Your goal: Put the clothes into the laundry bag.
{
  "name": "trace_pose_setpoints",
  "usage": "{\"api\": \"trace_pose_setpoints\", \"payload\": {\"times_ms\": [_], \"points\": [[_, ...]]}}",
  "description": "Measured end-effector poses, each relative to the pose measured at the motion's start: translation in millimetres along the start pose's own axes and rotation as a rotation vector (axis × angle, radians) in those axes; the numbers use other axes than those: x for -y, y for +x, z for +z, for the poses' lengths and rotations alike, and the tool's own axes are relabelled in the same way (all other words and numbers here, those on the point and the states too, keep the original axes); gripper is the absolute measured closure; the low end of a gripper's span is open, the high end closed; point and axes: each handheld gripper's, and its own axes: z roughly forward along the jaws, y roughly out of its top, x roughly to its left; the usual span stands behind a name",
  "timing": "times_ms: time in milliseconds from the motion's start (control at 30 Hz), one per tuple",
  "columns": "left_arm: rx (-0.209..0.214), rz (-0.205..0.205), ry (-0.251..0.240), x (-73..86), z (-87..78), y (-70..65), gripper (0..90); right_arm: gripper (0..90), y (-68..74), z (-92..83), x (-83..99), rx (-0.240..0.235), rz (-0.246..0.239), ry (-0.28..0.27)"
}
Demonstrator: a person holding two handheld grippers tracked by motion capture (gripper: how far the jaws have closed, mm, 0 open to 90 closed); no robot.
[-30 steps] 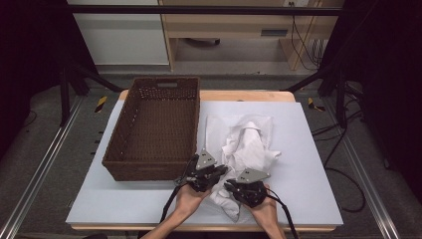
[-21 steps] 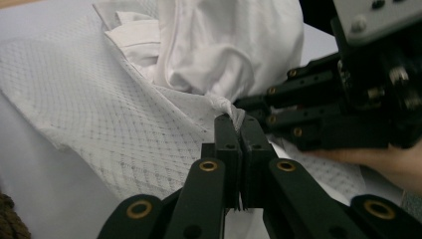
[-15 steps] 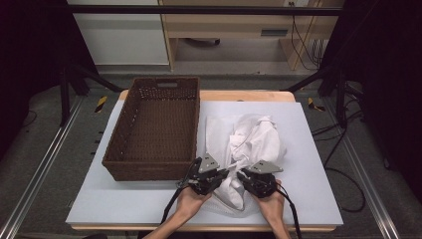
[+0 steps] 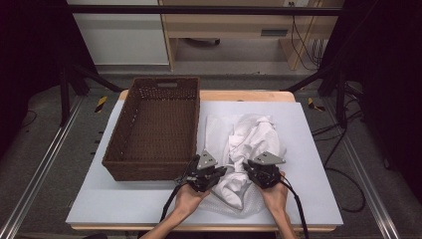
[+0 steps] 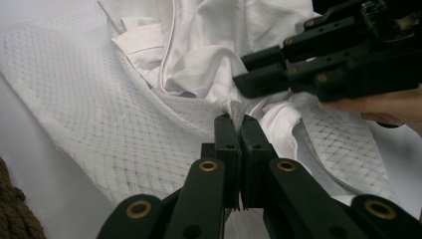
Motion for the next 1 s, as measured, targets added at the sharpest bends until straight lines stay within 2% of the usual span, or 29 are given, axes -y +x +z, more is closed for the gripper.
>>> {"api": "trace_pose_setpoints", "payload": {"times_ms": [67,133,200,333,433,467,533,567,667,733,833,867,933,1000], "points": [[-0.001,-0.008,-0.005,-0.6,-1.1,1.4,87.8,88.1,-1.8,-12.2,0.0,-0.011,-0.008,-0.055],[-0.005,-0.015,-0.008,-1.4,-1.8,2.6,87.8,88.3,-2.3,-30.7,-0.9,-0.048,-0.009,-0.134],[-0.008,-0.021,-0.01,-2.3,-2.4,3.1,87.8,88.4,-0.4,-47.1,-1.2,-0.118,-0.007,-0.197],[-0.012,-0.032,-0.017,-5.9,-3.8,3.7,87.8,88.4,12.7,-66.1,-2.7,-0.254,-0.041,-0.254],[-0.016,-0.035,-0.035,-11.0,-5.7,2.3,87.9,88.4,25.5,-63.5,-3.9,-0.356,-0.072,-0.239],[-0.013,-0.034,-0.04,-12.9,-6.4,1.6,87.9,88.4,31.5,-56.2,-3.0,-0.384,-0.082,-0.202],[-0.018,-0.022,-0.048,-16.1,-7.4,-0.3,88.0,88.4,39.7,-40.2,-0.7,-0.406,-0.092,-0.139],[-0.017,-0.02,-0.055,-18.1,-7.9,-2.1,88.0,88.4,42.3,-33.7,0.0,-0.407,-0.096,-0.116],[-0.011,-0.008,-0.061,-20.4,-10.0,-4.9,88.1,88.4,47.3,-9.2,1.6,-0.355,-0.094,-0.037],[-0.007,0.001,-0.056,-19.5,-11.8,-6.2,88.1,88.2,43.8,7.5,2.2,-0.273,-0.065,0.003],[-0.005,0.003,-0.043,-13.8,-13.1,-5.5,88.1,87.4,39.6,21.8,3.2,-0.143,-0.039,-0.013],[-0.003,-0.001,-0.041,-10.6,-12.8,-4.6,88.0,87.1,39.0,24.3,2.6,-0.12,-0.028,-0.013],[-0.001,-0.004,-0.037,-5.3,-12.6,-2.6,88.0,85.9,38.0,24.9,1.7,-0.12,-0.021,-0.016],[-0.005,-0.008,-0.033,-0.3,-12.7,0.0,88.0,82.8,36.8,21.3,1.9,-0.15,-0.024,-0.013]]}}
